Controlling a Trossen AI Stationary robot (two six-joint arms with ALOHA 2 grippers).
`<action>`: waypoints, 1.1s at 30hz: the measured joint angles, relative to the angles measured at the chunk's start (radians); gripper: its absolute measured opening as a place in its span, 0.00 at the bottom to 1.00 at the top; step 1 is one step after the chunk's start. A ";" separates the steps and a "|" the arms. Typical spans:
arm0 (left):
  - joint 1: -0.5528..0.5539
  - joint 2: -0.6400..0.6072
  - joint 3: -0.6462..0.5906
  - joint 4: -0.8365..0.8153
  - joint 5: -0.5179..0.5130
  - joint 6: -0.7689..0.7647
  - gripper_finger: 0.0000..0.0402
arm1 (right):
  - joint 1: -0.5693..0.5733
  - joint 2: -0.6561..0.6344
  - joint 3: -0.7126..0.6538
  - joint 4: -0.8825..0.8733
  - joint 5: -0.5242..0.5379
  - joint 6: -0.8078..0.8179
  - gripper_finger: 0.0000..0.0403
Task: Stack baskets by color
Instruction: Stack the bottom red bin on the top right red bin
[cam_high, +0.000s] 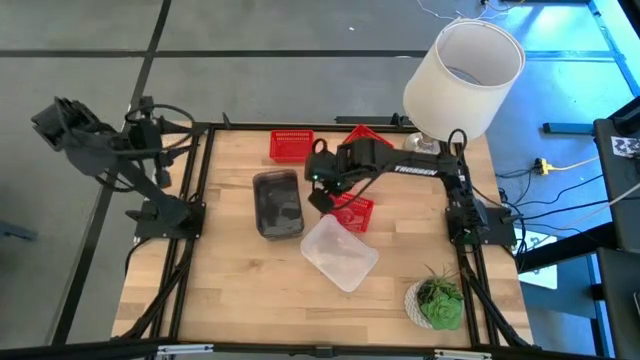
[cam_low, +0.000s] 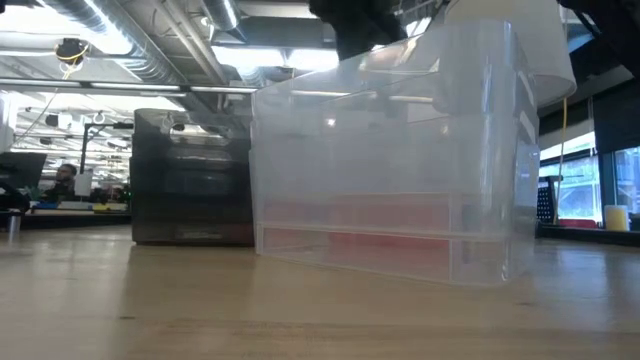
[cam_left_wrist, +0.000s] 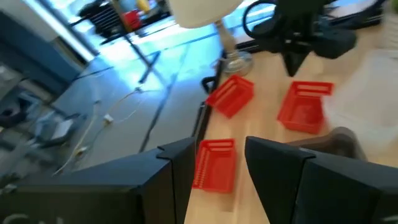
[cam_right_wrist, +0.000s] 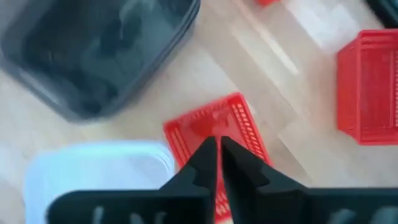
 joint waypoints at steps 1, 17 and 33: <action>0.000 0.000 -0.018 0.000 -0.018 -0.021 0.33 | -0.013 0.000 0.000 -0.017 -0.026 -0.044 0.03; 0.130 0.022 -0.273 0.006 -0.045 -0.318 0.33 | -0.153 -0.001 0.000 -0.074 -0.202 -0.494 0.27; 0.390 0.114 -0.433 0.279 0.254 -0.135 0.33 | -0.213 -0.002 -0.298 0.019 -0.217 -0.477 0.31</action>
